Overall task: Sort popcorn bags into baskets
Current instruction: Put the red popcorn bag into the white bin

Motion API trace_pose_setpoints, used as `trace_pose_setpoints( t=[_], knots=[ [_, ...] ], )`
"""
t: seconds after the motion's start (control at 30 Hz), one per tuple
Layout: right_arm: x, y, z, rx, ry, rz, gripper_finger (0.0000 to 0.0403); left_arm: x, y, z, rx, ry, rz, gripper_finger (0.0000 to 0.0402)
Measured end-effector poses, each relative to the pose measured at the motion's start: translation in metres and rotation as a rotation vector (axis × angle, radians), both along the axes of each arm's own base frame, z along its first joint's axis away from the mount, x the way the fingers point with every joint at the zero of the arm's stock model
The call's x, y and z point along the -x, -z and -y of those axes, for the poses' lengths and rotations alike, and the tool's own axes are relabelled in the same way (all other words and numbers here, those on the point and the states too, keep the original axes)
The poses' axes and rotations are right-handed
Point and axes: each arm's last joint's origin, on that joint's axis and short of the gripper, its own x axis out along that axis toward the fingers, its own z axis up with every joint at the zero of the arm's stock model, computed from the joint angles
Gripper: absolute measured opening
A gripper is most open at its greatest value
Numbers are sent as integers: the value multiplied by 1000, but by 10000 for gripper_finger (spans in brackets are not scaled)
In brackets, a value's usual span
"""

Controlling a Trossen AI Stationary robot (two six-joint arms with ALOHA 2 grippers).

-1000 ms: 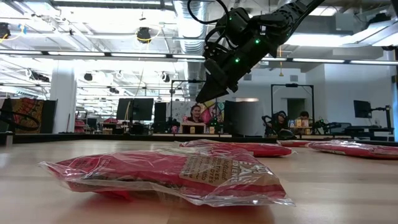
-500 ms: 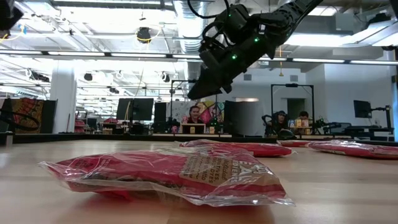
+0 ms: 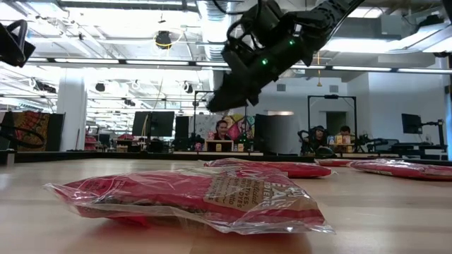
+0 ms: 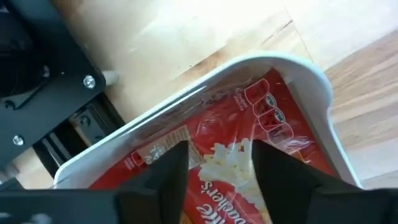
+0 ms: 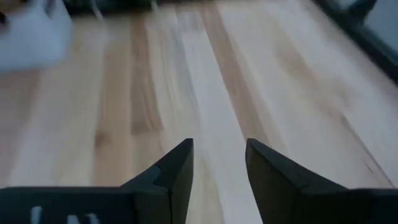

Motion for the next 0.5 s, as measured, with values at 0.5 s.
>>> trace_pose_setpoints(
  t=[0.5],
  knots=[
    [37, 36, -16, -127, 25, -541, 171, -51, -30, -43, -290, 303, 174, 188]
  ],
)
